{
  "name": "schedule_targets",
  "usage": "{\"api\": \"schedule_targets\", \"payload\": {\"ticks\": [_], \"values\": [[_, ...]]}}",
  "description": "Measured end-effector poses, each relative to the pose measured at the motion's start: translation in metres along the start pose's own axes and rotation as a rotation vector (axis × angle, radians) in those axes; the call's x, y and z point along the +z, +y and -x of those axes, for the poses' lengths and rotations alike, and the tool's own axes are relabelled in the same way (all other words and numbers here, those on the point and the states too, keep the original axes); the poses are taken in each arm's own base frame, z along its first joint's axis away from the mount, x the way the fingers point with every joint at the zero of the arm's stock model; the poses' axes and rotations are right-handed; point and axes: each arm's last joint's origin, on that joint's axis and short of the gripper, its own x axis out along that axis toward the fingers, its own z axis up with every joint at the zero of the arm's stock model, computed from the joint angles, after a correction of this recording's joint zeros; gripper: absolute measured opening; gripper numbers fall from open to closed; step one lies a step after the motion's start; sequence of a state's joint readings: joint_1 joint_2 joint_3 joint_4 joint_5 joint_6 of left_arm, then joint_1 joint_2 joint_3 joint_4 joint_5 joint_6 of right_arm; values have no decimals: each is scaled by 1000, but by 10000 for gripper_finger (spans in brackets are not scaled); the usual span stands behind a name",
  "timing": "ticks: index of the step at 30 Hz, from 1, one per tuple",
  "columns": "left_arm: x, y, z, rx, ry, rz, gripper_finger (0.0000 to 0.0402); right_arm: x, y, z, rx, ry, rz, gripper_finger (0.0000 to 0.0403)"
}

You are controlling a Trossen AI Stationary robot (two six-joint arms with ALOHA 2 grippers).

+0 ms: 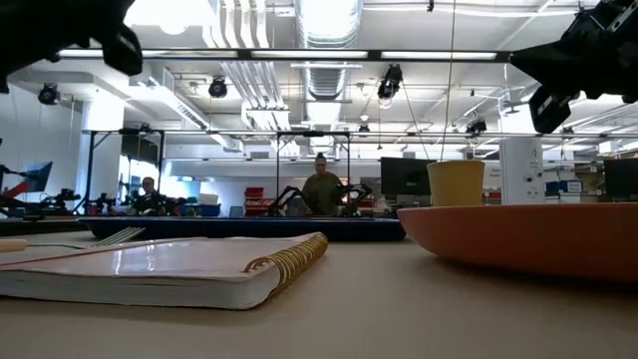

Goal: Pick and place plate/cup/fork/spoon on tray
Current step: Put the pink plate on the blue tray

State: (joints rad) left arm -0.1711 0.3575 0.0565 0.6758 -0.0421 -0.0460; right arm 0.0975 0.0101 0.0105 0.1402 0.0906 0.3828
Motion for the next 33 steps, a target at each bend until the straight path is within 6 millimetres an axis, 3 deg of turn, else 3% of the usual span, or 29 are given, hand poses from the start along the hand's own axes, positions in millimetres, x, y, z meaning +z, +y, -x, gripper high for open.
{"api": "schedule_targets", "payload": {"ticks": [11,16,22,33], "values": [[35,-4,-63,14,-60,32,0,3,-1,0,-65,-49,-6,9],[37,-5,-92,31,-36,73,0,15,4,1,0,-174,-7,9],[25,-4,-118,74,30,131,0,28,12,5,133,-295,160,9],[-13,1,-143,257,147,230,0,34,17,8,210,-372,326,9]]}}
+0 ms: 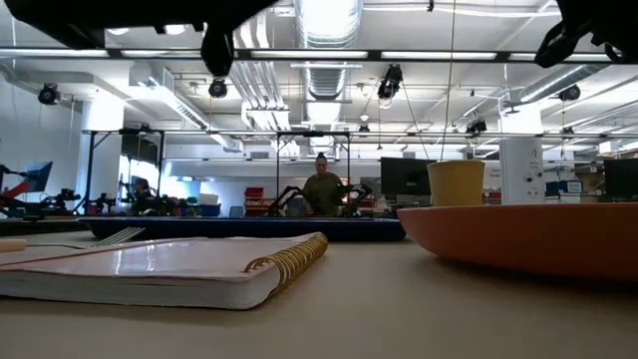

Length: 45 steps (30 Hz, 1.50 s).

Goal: Pick and place plate/cup/fork/spoon on tray
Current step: Put the pink plate on the blue tray

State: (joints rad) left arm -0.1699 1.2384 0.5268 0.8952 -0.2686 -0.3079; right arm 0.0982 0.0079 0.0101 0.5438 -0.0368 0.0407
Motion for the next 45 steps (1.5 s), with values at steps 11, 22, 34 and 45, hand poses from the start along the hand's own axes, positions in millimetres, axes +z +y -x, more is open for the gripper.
{"api": "schedule_targets", "payload": {"ticks": [11,22,34,45], "values": [[-29,5,-39,186,189,136,0,7,0,-1,1,-26,-44,9],[-55,4,-71,296,377,294,0,9,0,-2,-1,-29,-55,9],[-65,-6,-97,345,473,368,0,7,0,-2,-3,-1,-82,9],[-94,-16,-136,246,571,365,0,6,0,-2,-3,5,-80,9]]}}
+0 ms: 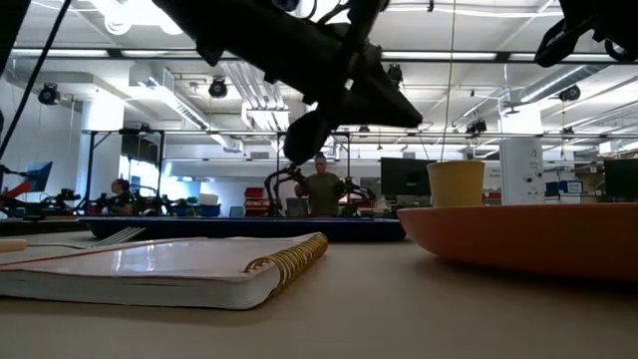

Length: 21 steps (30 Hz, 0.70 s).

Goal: Pick and place plate/cup/fork/spoon on tray
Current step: Put the pink plate on the blue tray

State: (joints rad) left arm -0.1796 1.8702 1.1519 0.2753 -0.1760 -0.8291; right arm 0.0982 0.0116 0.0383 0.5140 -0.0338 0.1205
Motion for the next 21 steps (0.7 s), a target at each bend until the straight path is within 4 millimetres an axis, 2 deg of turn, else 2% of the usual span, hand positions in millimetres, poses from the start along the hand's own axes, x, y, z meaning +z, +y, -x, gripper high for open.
{"api": "schedule_targets", "payload": {"ticks": [9,13,21], "values": [[1,-3,-4,84,21,-96,0,-1,0,0,-2,8,-2,9],[8,-11,-4,73,-15,-134,0,-1,0,0,-2,8,0,9],[14,-23,-30,17,-4,-232,0,-1,0,0,-2,7,-1,9]]}}
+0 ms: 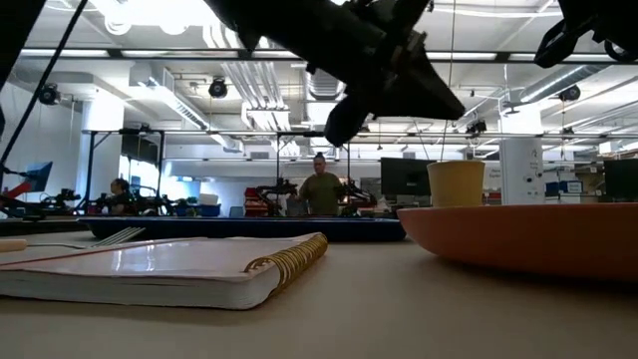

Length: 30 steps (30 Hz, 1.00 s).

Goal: Pick and place plate/cup/fork/spoon on tray
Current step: Put the pink plate on the blue tray

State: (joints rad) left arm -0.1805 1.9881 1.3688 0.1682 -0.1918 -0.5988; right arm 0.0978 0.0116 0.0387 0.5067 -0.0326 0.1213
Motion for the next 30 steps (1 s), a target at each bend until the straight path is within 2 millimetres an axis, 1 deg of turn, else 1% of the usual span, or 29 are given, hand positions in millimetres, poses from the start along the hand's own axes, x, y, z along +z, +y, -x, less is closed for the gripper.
{"api": "schedule_targets", "payload": {"ticks": [4,6,8,12,24,27,30], "values": [[3,-1,-5,-4,-9,-3,0,0,0,0,0,1,-1,9],[0,0,-5,7,12,-5,0,0,0,0,0,2,-1,9],[-4,3,-5,31,57,-27,0,0,0,0,1,2,-1,9],[-18,12,-3,77,201,-89,0,0,0,0,0,3,1,9],[-16,11,-2,69,197,-87,1,0,0,0,0,2,1,9],[-16,11,-2,69,197,-58,20,0,0,0,0,3,1,9],[-17,11,-2,74,199,-13,61,0,0,0,0,4,1,9]]}}
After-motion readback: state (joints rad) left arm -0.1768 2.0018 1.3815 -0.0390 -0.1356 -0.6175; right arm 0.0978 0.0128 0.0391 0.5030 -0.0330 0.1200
